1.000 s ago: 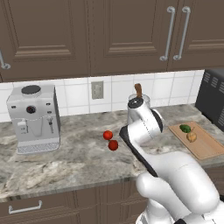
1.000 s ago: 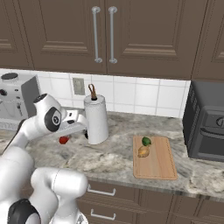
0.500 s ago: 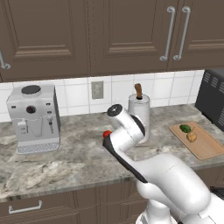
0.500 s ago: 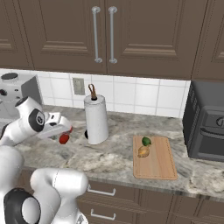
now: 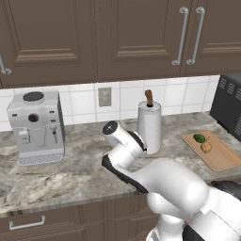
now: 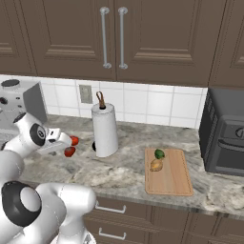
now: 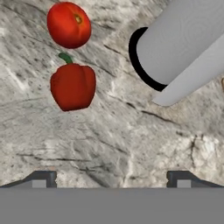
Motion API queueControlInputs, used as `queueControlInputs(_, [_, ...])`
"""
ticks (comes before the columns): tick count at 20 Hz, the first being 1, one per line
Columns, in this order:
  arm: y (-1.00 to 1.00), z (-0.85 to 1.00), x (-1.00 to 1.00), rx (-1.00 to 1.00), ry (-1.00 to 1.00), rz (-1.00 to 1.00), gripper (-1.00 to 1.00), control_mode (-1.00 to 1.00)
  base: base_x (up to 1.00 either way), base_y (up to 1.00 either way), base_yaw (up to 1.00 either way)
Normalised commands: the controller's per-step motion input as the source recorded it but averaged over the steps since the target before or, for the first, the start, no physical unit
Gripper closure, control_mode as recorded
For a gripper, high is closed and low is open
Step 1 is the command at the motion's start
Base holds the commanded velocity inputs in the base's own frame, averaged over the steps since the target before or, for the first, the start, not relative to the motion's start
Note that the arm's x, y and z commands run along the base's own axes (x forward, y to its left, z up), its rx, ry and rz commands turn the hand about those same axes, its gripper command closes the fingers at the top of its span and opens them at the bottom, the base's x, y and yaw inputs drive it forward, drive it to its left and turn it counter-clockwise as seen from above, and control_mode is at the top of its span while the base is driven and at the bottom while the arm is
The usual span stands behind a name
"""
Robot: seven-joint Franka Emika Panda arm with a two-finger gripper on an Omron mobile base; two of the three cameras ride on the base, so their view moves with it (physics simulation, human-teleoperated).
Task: Place the avocado, onion, tomato, and bell pepper on the cutting board.
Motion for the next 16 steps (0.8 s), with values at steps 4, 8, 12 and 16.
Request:
queueControlInputs(4, [0.06,-0.1,0.34,0.0,0.08,0.0,-1.0,-1.0,0.0,0.0,0.0])
queueControlInputs(8, [0.05,-0.08,0.48,0.01,0.06,0.0,-1.0,-1.0,0.0,0.0,0.0])
queueControlInputs(12, [0.17,-0.06,0.38,0.01,0.02,-0.01,-1.0,-1.0,0.0,0.0,0.0])
queueControlInputs(16, [0.19,-0.16,0.28,0.01,0.05,-0.01,-1.0,-1.0,0.0,0.0,0.0])
